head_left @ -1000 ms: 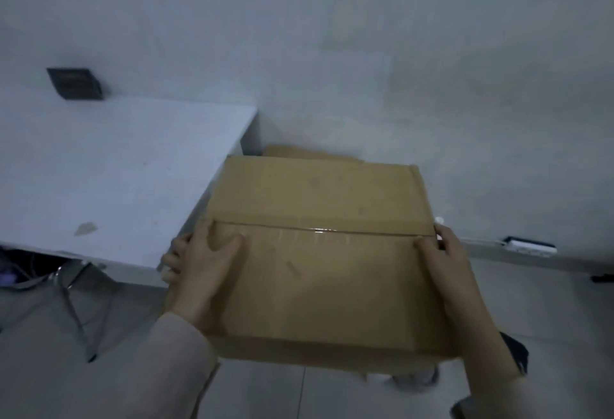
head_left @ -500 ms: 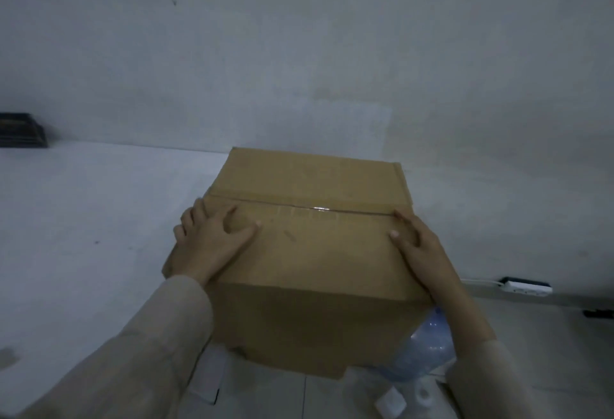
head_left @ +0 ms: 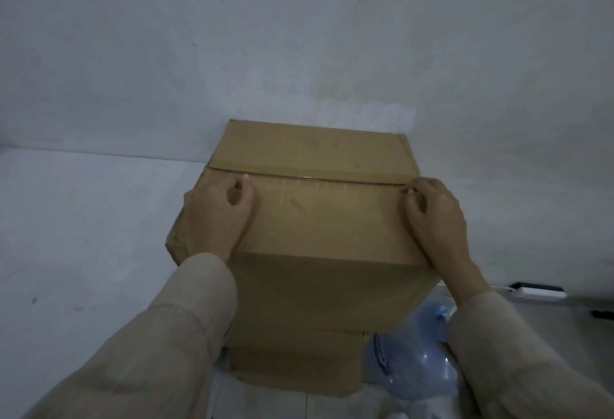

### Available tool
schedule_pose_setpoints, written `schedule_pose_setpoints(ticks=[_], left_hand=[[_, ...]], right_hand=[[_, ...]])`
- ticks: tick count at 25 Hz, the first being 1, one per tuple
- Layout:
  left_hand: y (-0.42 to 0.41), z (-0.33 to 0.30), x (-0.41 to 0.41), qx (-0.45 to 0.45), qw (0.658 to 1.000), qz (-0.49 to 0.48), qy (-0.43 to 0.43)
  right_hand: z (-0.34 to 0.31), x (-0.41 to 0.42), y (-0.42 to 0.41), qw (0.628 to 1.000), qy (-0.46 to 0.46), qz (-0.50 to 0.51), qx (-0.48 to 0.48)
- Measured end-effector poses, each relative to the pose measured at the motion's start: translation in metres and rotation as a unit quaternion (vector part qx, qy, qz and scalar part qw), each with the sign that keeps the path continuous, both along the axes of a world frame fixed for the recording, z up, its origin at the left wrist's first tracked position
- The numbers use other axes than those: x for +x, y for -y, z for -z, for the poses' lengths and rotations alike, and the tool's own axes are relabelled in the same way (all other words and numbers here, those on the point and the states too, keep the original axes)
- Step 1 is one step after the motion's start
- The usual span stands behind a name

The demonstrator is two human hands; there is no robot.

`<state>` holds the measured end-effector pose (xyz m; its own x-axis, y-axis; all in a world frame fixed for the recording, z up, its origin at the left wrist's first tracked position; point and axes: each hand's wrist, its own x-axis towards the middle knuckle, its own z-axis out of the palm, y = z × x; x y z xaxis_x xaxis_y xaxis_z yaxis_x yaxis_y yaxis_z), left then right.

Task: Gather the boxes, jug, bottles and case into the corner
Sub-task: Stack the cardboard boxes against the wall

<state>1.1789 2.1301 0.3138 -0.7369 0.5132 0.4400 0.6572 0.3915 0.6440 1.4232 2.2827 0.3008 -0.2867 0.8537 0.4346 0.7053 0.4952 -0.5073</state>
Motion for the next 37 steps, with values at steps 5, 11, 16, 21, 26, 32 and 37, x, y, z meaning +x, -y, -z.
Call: schedule_pose_setpoints(ticks=[5,11,16,21,26,32,37], left_hand=[[0.006,0.006,-0.002,0.071,0.997,0.013,-0.001],[0.015,0.018,0.010,0.158,0.986,-0.059,-0.007],[0.039,0.100,0.049,0.150,0.972,-0.070,-0.167],[0.047,0.242,0.069,0.041,0.993,-0.068,-0.088],[0.061,0.383,0.048,0.072,0.988,-0.133,0.029],[0.059,0.423,-0.004,0.317,0.946,-0.046,0.043],[0.061,0.418,0.005,0.334,0.940,-0.017,0.071]], right_hand=[[-0.002,0.003,0.009,0.993,-0.098,0.027,0.056],[-0.005,0.013,0.022,0.932,-0.337,0.090,0.099],[0.082,0.022,0.071,0.865,-0.496,0.078,-0.009],[0.261,0.031,0.118,0.936,-0.307,0.034,-0.167],[0.340,0.011,0.114,0.882,-0.438,-0.062,-0.161],[0.401,0.000,0.087,0.866,-0.483,-0.129,0.029],[0.438,0.006,0.094,0.897,-0.422,-0.128,0.032]])
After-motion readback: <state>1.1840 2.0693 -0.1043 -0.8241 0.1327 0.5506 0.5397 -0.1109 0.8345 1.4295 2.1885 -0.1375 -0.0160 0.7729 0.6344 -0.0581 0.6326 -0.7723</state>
